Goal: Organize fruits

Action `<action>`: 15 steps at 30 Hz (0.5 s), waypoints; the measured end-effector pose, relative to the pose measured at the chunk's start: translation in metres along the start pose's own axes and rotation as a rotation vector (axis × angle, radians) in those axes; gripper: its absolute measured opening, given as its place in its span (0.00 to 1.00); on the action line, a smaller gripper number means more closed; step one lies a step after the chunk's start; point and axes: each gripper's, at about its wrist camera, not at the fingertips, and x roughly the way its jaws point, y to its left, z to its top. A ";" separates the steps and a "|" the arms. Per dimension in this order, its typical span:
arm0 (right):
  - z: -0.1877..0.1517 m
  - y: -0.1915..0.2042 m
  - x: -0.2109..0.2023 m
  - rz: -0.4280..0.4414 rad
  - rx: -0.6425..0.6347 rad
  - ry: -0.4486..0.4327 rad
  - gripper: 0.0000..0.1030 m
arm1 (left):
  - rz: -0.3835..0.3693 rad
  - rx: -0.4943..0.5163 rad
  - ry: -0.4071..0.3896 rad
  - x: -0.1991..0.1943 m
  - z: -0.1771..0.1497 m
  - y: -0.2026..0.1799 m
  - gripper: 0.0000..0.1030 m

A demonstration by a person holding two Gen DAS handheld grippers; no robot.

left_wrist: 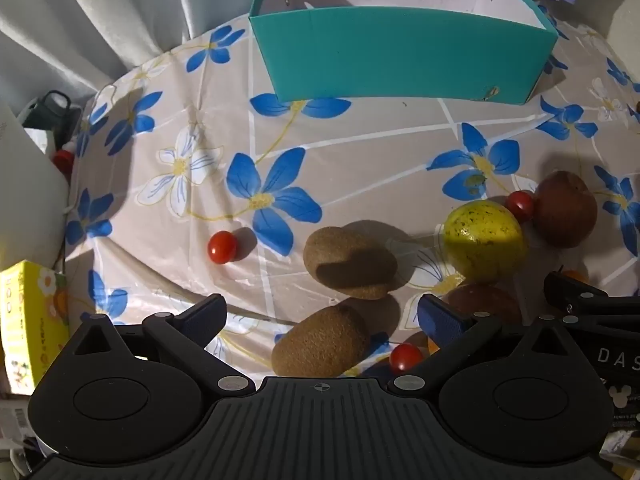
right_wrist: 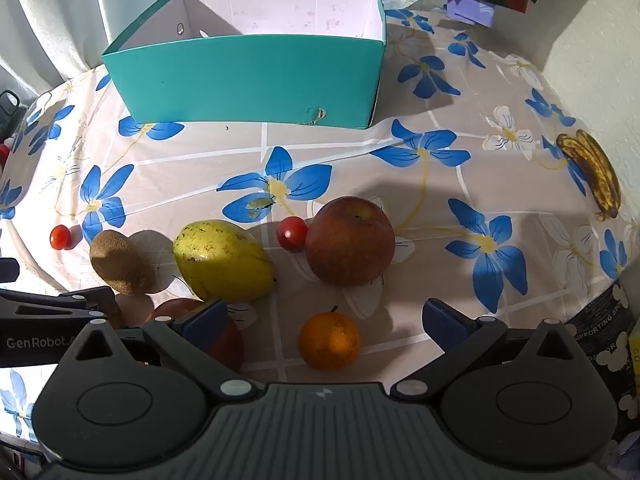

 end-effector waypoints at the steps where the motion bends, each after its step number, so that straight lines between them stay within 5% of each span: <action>1: 0.000 0.000 0.000 -0.002 -0.001 -0.002 1.00 | 0.001 0.001 0.001 0.000 0.000 0.000 1.00; 15: 0.000 0.001 0.000 -0.006 -0.008 -0.007 1.00 | 0.006 -0.002 0.010 0.002 0.002 -0.001 1.00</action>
